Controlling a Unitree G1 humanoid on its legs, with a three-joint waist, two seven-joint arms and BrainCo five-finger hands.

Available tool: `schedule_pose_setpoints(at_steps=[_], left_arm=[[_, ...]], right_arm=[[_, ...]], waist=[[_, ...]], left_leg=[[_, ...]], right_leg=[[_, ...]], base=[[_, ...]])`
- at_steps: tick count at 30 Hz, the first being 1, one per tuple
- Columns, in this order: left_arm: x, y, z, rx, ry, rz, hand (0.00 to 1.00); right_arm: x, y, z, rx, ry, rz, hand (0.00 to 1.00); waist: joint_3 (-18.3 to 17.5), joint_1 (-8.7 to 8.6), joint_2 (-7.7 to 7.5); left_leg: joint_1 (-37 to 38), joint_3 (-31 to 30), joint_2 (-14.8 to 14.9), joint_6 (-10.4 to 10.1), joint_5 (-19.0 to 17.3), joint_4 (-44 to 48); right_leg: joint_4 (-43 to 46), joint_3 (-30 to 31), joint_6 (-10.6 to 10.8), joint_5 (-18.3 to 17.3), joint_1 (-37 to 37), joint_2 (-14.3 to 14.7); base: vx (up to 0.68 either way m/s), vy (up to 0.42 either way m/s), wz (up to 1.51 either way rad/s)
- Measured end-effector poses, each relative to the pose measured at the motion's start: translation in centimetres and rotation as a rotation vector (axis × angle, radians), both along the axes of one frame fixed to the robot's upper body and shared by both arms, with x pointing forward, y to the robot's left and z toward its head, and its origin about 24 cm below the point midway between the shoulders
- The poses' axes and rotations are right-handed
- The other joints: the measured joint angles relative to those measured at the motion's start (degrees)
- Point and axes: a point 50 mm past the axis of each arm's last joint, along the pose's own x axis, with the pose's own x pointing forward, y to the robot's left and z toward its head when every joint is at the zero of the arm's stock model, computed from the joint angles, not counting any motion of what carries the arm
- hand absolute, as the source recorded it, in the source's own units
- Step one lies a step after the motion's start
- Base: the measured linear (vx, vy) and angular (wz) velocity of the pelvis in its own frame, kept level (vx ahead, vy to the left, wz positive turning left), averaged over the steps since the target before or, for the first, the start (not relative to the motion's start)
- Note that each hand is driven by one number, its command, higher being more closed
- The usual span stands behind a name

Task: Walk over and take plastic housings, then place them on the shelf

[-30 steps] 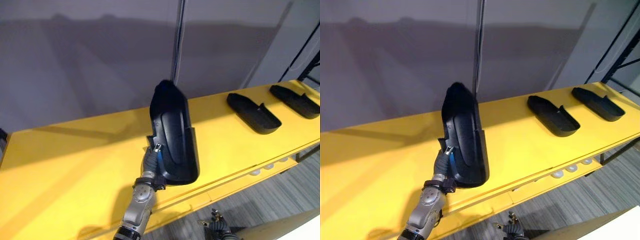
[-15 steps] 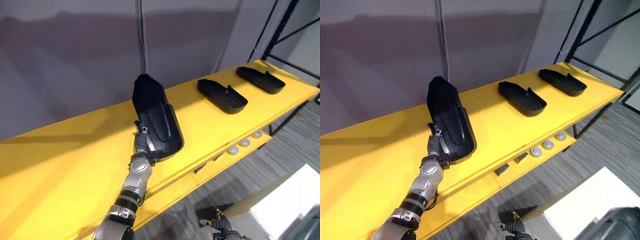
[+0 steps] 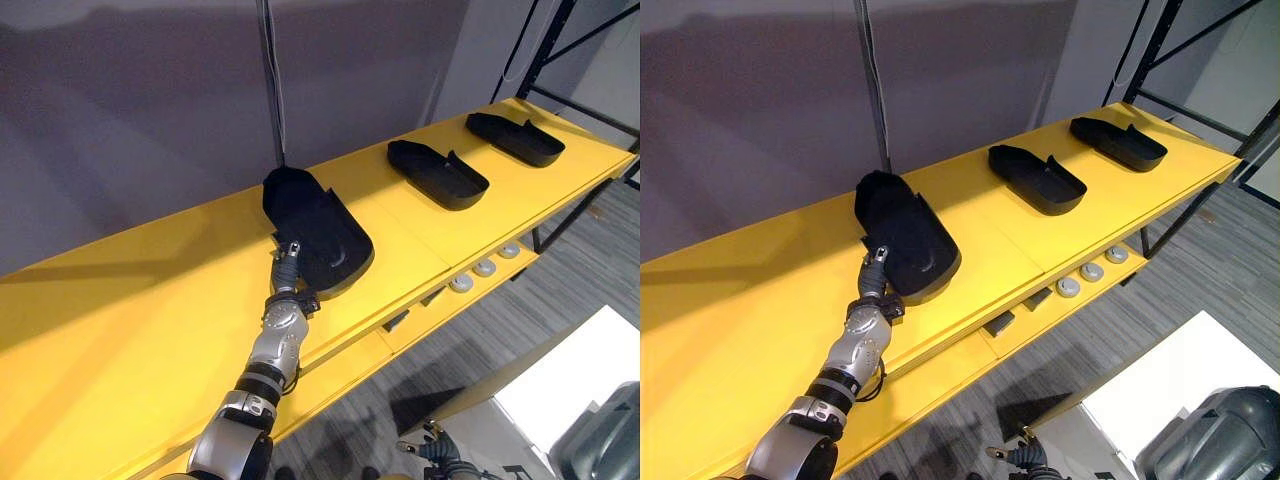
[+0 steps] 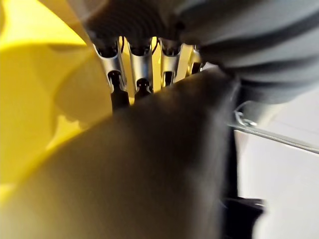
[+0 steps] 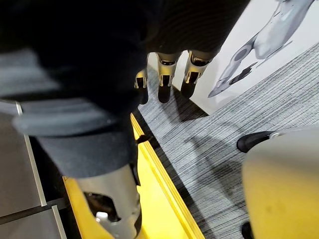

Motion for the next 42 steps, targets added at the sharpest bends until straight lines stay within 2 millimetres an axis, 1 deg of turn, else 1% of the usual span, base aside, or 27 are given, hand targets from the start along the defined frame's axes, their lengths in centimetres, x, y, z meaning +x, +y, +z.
schedule_pose_setpoints(at_steps=[5,8,15,22,24,25,27,30,31,33,34,36,39,40,42], left_arm=[[0.1,0.2,0.3,-0.011,-0.014,0.020,0.00],[0.0,-0.2,0.2,-0.036,-0.003,0.020,0.00],[-0.3,-0.6,0.2,-0.058,-0.011,0.020,0.00],[-1.9,0.0,0.2,-0.088,-0.055,0.042,0.00],[-2.4,0.3,0.3,-0.094,-0.071,0.057,0.00],[-2.6,0.4,0.6,-0.077,-0.088,0.060,0.00],[-3.2,0.5,1.2,-0.039,-0.133,0.059,0.00],[-4.1,0.7,2.0,0.042,-0.200,0.049,0.00],[-4.2,0.5,2.3,0.062,-0.217,0.032,0.00],[-5.1,-1.2,3.8,0.130,-0.310,-0.060,0.00],[-5.2,-1.5,4.1,0.157,-0.335,-0.085,0.00],[-6.0,-2.8,5.6,0.227,-0.429,-0.164,0.00],[-6.7,-3.9,6.1,0.287,-0.480,-0.231,0.00],[-7.1,-4.6,6.4,0.312,-0.508,-0.273,1.00],[-7.7,-5.5,6.6,0.349,-0.543,-0.341,1.00]], right_arm=[[1.0,0.0,0.3,-0.002,-0.020,0.003,0.00],[1.4,0.0,0.4,-0.003,-0.029,0.005,0.00],[1.0,0.0,0.3,-0.002,-0.019,0.003,0.00],[0.9,0.3,0.2,0.008,-0.016,-0.002,0.00],[0.7,0.3,0.1,0.009,-0.013,-0.003,0.00],[0.7,0.3,0.1,0.009,-0.012,-0.004,0.00],[0.4,0.3,0.0,0.010,-0.005,-0.006,0.00],[0.2,0.3,0.0,0.013,-0.002,-0.008,0.00],[0.1,0.3,-0.1,0.013,0.000,-0.009,0.00],[-0.8,0.2,-0.3,0.014,0.018,-0.016,0.00],[-1.0,0.2,-0.4,0.017,0.023,-0.019,0.00],[-1.1,0.1,-0.3,0.028,0.020,-0.031,0.00],[-1.3,0.1,-0.3,0.031,0.014,-0.034,0.00],[-1.4,0.1,-0.3,0.034,0.015,-0.033,0.00],[-1.6,0.0,-0.3,0.035,0.018,-0.031,0.00]], waist=[[0.0,-0.14,-0.04],[0.1,-0.10,-0.06],[1.2,-0.11,-0.79],[1.5,0.17,-0.97],[1.5,0.51,-0.97],[1.5,0.64,-0.97],[1.5,1.47,-0.95],[1.5,1.97,-0.95],[1.5,2.13,-0.93],[1.5,3.52,-0.91],[1.5,3.56,-0.90],[1.4,3.46,-0.90],[1.3,3.65,-0.89],[1.3,3.96,-0.90],[1.3,4.51,-0.91]], left_leg=[[0.3,-0.1,0.2,-0.1,0.0,0.0],[0.5,-0.3,0.4,-0.1,0.0,0.0],[1.1,-0.4,0.3,-0.1,0.0,0.0],[1.0,-0.5,0.1,-0.1,-0.1,0.0],[1.0,-1.0,0.1,-0.1,-0.1,0.0],[0.9,-1.2,0.2,-0.1,-0.1,0.0],[0.9,-1.4,0.3,-0.2,-0.1,0.0],[1.4,-1.7,0.3,-0.2,-0.1,0.0],[1.3,-1.8,0.4,-0.2,-0.1,0.0],[0.9,-2.2,0.4,-0.2,0.0,0.0],[0.8,-2.4,0.4,-0.1,0.0,0.0],[0.0,-2.9,0.3,0.1,0.3,0.0],[0.1,-3.1,0.2,0.1,0.4,0.0],[0.0,-3.3,0.2,0.0,0.4,0.0],[-0.1,-3.4,0.2,-0.1,0.5,0.0]], right_leg=[[-0.6,-0.1,-0.1,0.1,1.0,0.5],[-0.6,-0.3,-0.2,0.1,1.2,0.6],[-0.5,-0.6,-0.2,0.2,1.5,0.1],[-0.7,-1.1,-0.1,0.1,1.6,-0.1],[-1.0,-1.4,-0.1,0.1,1.9,0.0],[-1.1,-1.4,-0.1,0.1,2.0,0.0],[-1.2,-1.6,-0.1,0.1,2.5,0.1],[-1.2,-1.8,-0.1,0.1,3.1,0.1],[-1.2,-1.7,-0.1,0.1,3.1,0.0],[-0.8,-1.8,-0.1,0.1,2.7,0.1],[-0.6,-1.9,0.0,0.0,2.5,0.0],[0.1,-2.2,0.0,0.0,1.6,0.0],[0.5,-2.4,0.1,0.0,1.6,-0.1],[0.6,-2.8,0.1,-0.1,1.5,-0.2],[0.7,-2.9,0.1,-0.1,1.3,-0.2]], base=[[0.04,-0.012,-0.01],[-0.03,-0.002,0.02],[-0.07,0.013,0.01],[0.00,0.001,0.02],[0.02,-0.008,0.07],[0.02,-0.010,0.06],[0.03,-0.010,0.05],[0.00,-0.003,0.06],[-0.04,0.003,0.05],[-0.04,0.004,0.07],[-0.06,0.002,0.10],[-0.07,0.006,0.09],[-0.04,0.008,0.05],[-0.04,0.006,0.07],[-0.05,0.006,0.05]])
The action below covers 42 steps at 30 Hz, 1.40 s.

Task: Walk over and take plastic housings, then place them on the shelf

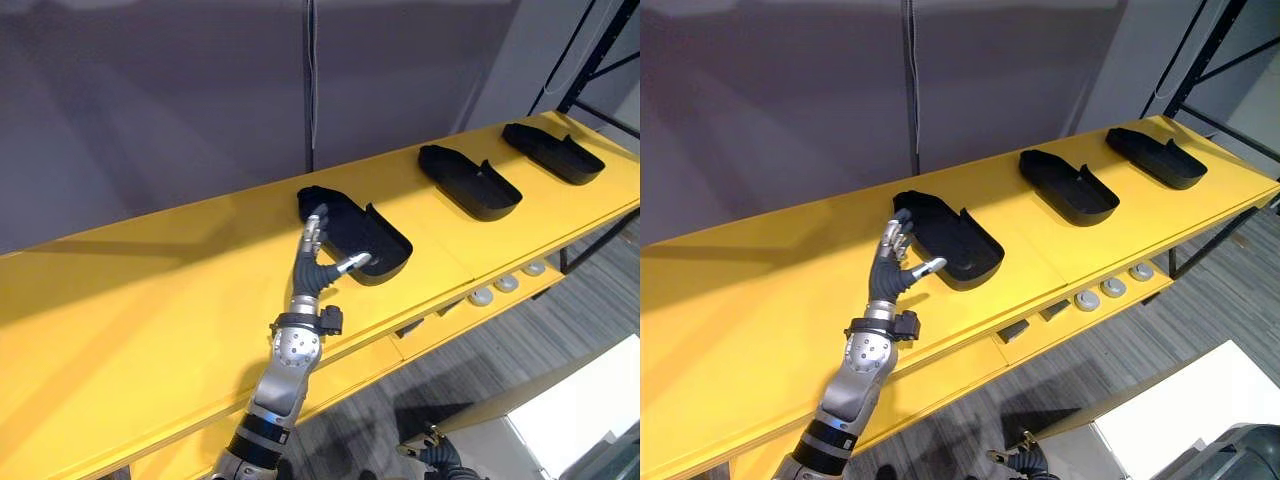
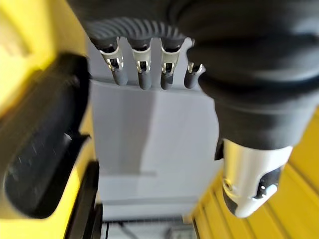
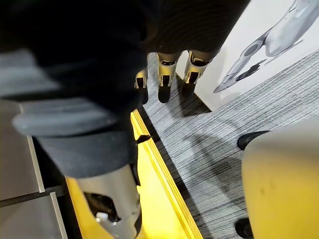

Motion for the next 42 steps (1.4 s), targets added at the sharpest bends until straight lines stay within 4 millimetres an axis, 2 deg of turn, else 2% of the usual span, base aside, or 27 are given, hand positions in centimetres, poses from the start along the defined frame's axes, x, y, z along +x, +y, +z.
schedule_pose_setpoints(at_steps=[6,12,20,23,27,29,39,42], left_arm=[[-1.4,-2.5,-0.3,0.150,-0.054,-0.187,1.00],[-1.5,-4.0,-3.6,0.319,0.023,-0.264,1.00],[-0.5,-5.4,-5.7,0.545,0.025,-0.313,1.00],[0.2,-5.1,-6.4,0.588,0.042,-0.275,1.00],[1.0,-4.7,-6.4,0.614,0.045,-0.222,1.00],[1.7,-4.2,-6.4,0.616,0.059,-0.182,1.00],[5.2,-2.0,-4.2,0.577,0.065,0.012,1.00],[5.9,-1.1,-3.6,0.551,0.070,0.067,1.00]], right_arm=[[0.0,0.1,0.0,0.008,0.002,0.007,0.00],[0.2,0.3,0.0,0.019,-0.002,0.022,0.00],[1.4,0.5,0.3,0.018,-0.027,0.035,0.00],[1.6,0.5,0.3,0.015,-0.035,0.034,0.00],[1.7,0.4,0.4,0.012,-0.043,0.032,0.00],[1.9,0.3,0.5,0.006,-0.048,0.024,0.00],[3.4,0.4,1.1,0.000,-0.097,0.021,0.00],[3.4,0.3,1.1,0.005,-0.101,0.012,0.00]], waist=[[-0.3,0.14,-0.05],[-0.3,-0.45,-0.06],[-0.1,-2.02,-0.12],[0.4,-2.72,-0.15],[1.1,-2.71,-0.16],[1.7,-3.39,-0.24],[4.2,-3.49,-0.16],[4.8,-4.29,-0.10]], left_leg=[[-0.1,-0.2,-0.2,0.4,0.4,0.0],[-0.1,-0.2,-0.3,0.3,0.3,0.0],[-0.5,0.3,-0.2,0.2,0.2,0.0],[-0.6,0.4,-0.1,0.1,0.1,0.0],[-1.3,1.7,0.2,0.0,0.0,0.0],[-1.5,2.0,0.2,-0.1,0.0,0.0],[-1.5,3.0,0.8,-0.5,-0.3,0.0],[-1.5,3.2,0.8,-0.5,-0.3,0.0]], right_leg=[[-0.2,-0.2,0.5,-0.4,-0.2,-0.1],[-1.2,-0.4,0.3,-0.2,0.2,-0.1],[-1.3,0.0,0.2,-0.1,-0.4,0.1],[-1.3,0.2,0.1,-0.1,-0.5,0.2],[-1.1,1.5,-0.1,0.1,-2.1,0.4],[-1.1,1.6,0.0,0.2,-2.3,0.4],[-1.1,2.1,-0.1,0.2,-2.3,1.0],[-1.1,2.3,-0.1,0.2,-2.3,1.0]], base=[[-0.01,0.002,0.01],[0.00,0.000,0.00],[0.00,-0.001,-0.03],[-0.01,0.001,-0.02],[-0.02,0.005,-0.17],[0.02,-0.001,-0.09],[0.01,-0.005,-0.03],[0.00,-0.001,-0.03]])
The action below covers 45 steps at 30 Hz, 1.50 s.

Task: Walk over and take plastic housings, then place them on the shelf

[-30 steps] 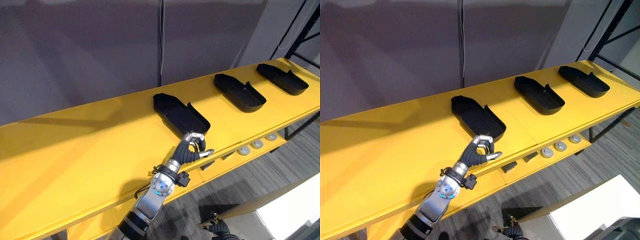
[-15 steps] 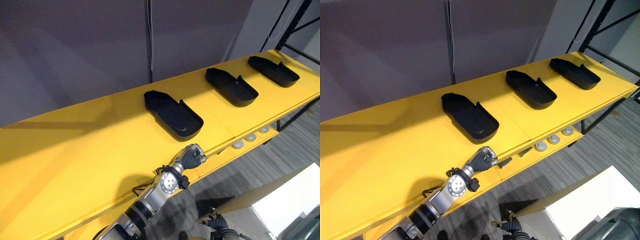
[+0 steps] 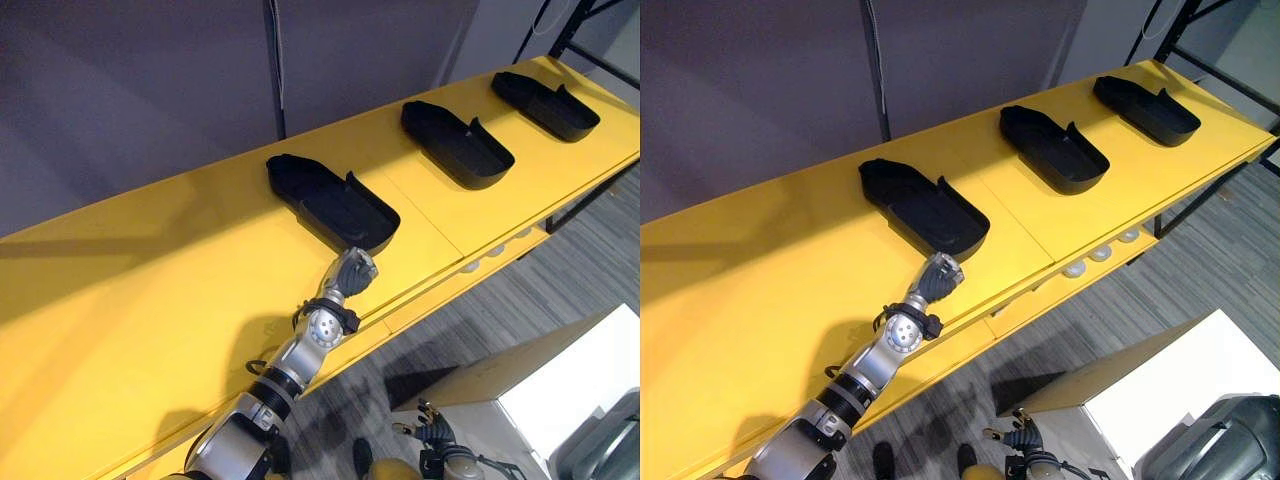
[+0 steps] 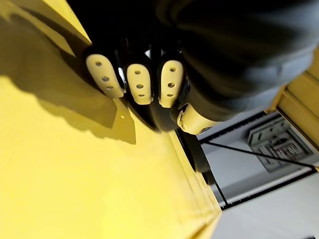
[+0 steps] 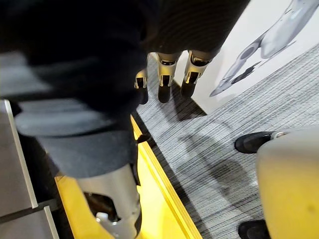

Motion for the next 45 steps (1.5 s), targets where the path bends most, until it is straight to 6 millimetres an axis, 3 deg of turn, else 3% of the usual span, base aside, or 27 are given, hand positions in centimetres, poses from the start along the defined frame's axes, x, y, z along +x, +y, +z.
schedule_pose_setpoints(at_steps=[6,31,36,41,45], left_arm=[[1.1,0.9,0.6,-0.019,0.002,0.067,1.00],[1.7,2.2,1.1,-0.109,0.013,0.153,1.00],[0.0,2.1,2.0,-0.196,-0.038,0.126,1.00],[-2.8,1.7,5.8,-0.353,-0.205,0.013,1.00],[-5.5,3.4,9.0,-0.482,-0.374,-0.020,1.00]], right_arm=[[-0.1,0.0,0.0,-0.001,0.001,-0.002,0.00],[-0.1,0.0,0.0,-0.001,0.002,-0.003,0.00],[-0.2,0.0,-0.1,0.000,0.004,-0.002,0.00],[-0.7,-0.2,-0.2,-0.003,0.017,-0.005,0.00],[-1.0,-0.6,-0.3,-0.011,0.026,-0.005,0.00]], waist=[[0.3,-0.31,0.11],[1.1,-0.31,0.69],[1.2,-0.07,0.91],[1.1,1.97,1.07],[0.6,3.06,1.90]], left_leg=[[0.0,0.9,0.2,-0.1,0.0,0.0],[0.7,1.0,0.1,-0.1,-0.1,0.0],[1.1,-0.2,0.1,-0.1,-0.1,0.0],[0.9,-1.8,-0.1,0.0,0.2,0.0],[0.7,-4.2,-0.5,0.2,0.7,0.0]], right_leg=[[0.2,0.9,-0.2,0.1,-0.9,0.1],[0.1,0.8,-0.2,0.1,0.3,0.0],[0.0,-0.1,-0.2,0.1,1.1,-0.1],[0.2,-1.1,-0.2,0.0,1.6,-0.2],[0.9,-3.1,-0.1,-0.5,2.1,-0.6]], base=[[-0.02,0.006,-0.07],[0.00,0.001,0.00],[-0.01,0.004,0.09],[-0.02,0.005,0.14],[-0.02,0.003,0.26]])
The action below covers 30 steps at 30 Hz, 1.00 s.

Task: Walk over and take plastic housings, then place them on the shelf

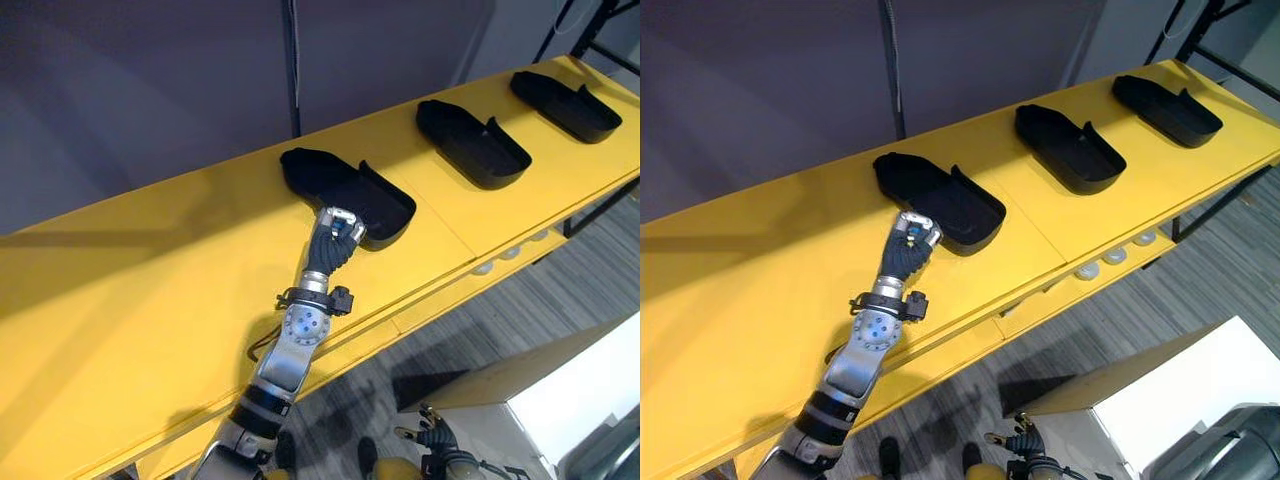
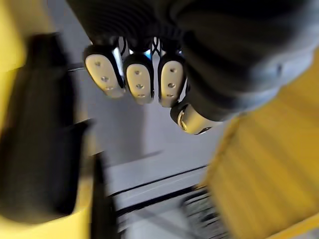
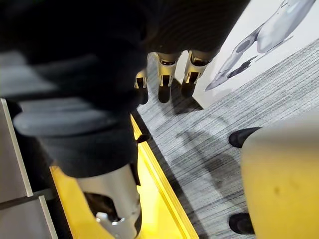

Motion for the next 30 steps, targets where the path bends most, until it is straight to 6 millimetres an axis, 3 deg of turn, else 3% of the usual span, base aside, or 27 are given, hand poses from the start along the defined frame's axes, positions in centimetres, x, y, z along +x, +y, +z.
schedule_pose_setpoints(at_steps=[3,7,10,13,15,17,18,21,22,24,26,30], left_arm=[[-2.0,3.0,1.0,-0.113,-0.076,0.059,1.00],[-3.9,7.5,0.2,-0.217,-0.079,0.209,1.00],[-6.9,13.1,-2.2,-0.315,-0.017,0.468,1.00],[-9.4,16.7,-4.3,-0.350,0.055,0.678,1.00],[-12.2,19.6,-6.9,-0.367,0.155,0.887,1.00],[-13.9,21.4,-9.4,-0.385,0.266,1.008,1.00],[-14.5,21.8,-10.4,-0.391,0.313,1.042,1.00],[-17.2,22.8,-16.5,-0.461,0.619,1.164,1.00],[-17.9,22.5,-18.9,-0.485,0.750,1.169,1.00],[-19.1,21.9,-21.9,-0.502,0.918,1.161,1.00],[-20.9,20.2,-26.0,-0.546,1.155,1.111,1.00],[-22.5,17.2,-29.9,-0.579,1.417,0.986,1.00]], right_arm=[[-0.4,-0.1,-0.2,-0.003,0.015,-0.001,0.00],[-1.1,-0.2,-0.4,-0.004,0.036,-0.004,0.00],[-1.6,-0.2,-0.7,-0.004,0.052,-0.007,0.00],[-1.7,0.0,-0.5,-0.001,0.043,-0.011,0.00],[-1.9,0.3,-0.4,-0.007,0.033,-0.004,0.00],[-1.1,0.4,0.1,-0.018,-0.001,0.007,0.00],[-0.8,0.5,0.3,-0.021,-0.015,0.012,0.00],[0.2,1.3,0.9,-0.018,-0.061,0.034,0.00],[0.4,1.8,0.9,-0.014,-0.065,0.054,0.00],[0.5,2.4,1.0,-0.004,-0.069,0.067,0.00],[0.3,3.1,0.8,0.015,-0.063,0.059,0.00],[-0.3,3.1,0.6,0.021,-0.044,0.043,0.00]], waist=[[-0.5,1.36,0.52],[-1.6,2.83,0.61],[-2.5,3.95,0.69],[-3.3,5.36,0.51],[-4.6,6.62,0.39],[-4.7,6.73,0.34],[-4.8,7.02,0.32],[-5.9,8.13,-0.47],[-6.2,8.48,-0.90],[-6.6,8.51,-1.48],[-7.1,8.46,-2.23],[-7.3,7.94,-2.56]], left_leg=[[-0.2,-1.8,-0.3,0.1,0.5,0.0],[-0.4,-4.6,-0.8,0.2,1.0,0.0],[-0.4,-8.0,-1.6,0.0,1.6,0.0],[-0.5,-9.6,-2.0,0.3,1.6,0.0],[-1.1,-9.8,-2.2,0.3,1.6,0.0],[-1.4,-9.2,-2.3,0.4,1.6,0.0],[-1.4,-8.7,-2.3,0.4,1.6,0.0],[-1.8,-7.4,-2.6,0.5,1.7,0.0],[-1.9,-6.6,-2.5,0.5,1.7,0.0],[-1.9,-6.2,-2.6,0.5,1.7,0.0],[-1.7,-5.4,-2.6,0.5,1.7,0.0],[-1.2,-5.3,-3.1,0.7,1.7,0.0]], right_leg=[[0.7,-1.6,0.0,-0.5,0.3,-0.2],[1.7,-4.4,0.0,-1.4,1.1,-0.5],[3.2,-7.9,0.1,-2.5,2.0,-1.1],[4.2,-10.2,0.2,-3.4,2.4,-1.7],[4.2,-12.3,0.5,-3.6,2.7,-2.1],[4.2,-14.0,0.9,-3.9,2.9,-2.7],[4.4,-14.2,1.0,-4.1,2.9,-2.8],[4.9,-15.4,1.3,-4.5,2.8,-3.5],[5.0,-15.4,1.4,-4.6,2.8,-3.7],[5.0,-15.4,1.3,-4.8,2.8,-3.8],[5.1,-15.3,1.7,-5.4,2.9,-4.1],[5.5,-15.3,2.3,-6.5,3.3,-4.6]], base=[[-0.02,-0.004,0.33],[-0.04,-0.006,0.40],[-0.04,-0.007,0.54],[-0.03,0.003,0.40],[-0.02,0.005,0.47],[-0.04,0.012,0.44],[-0.05,0.020,0.33],[-0.02,0.023,0.18],[-0.01,0.016,0.06],[0.00,0.005,-0.02],[0.02,0.005,-0.03],[0.03,-0.006,0.02]])
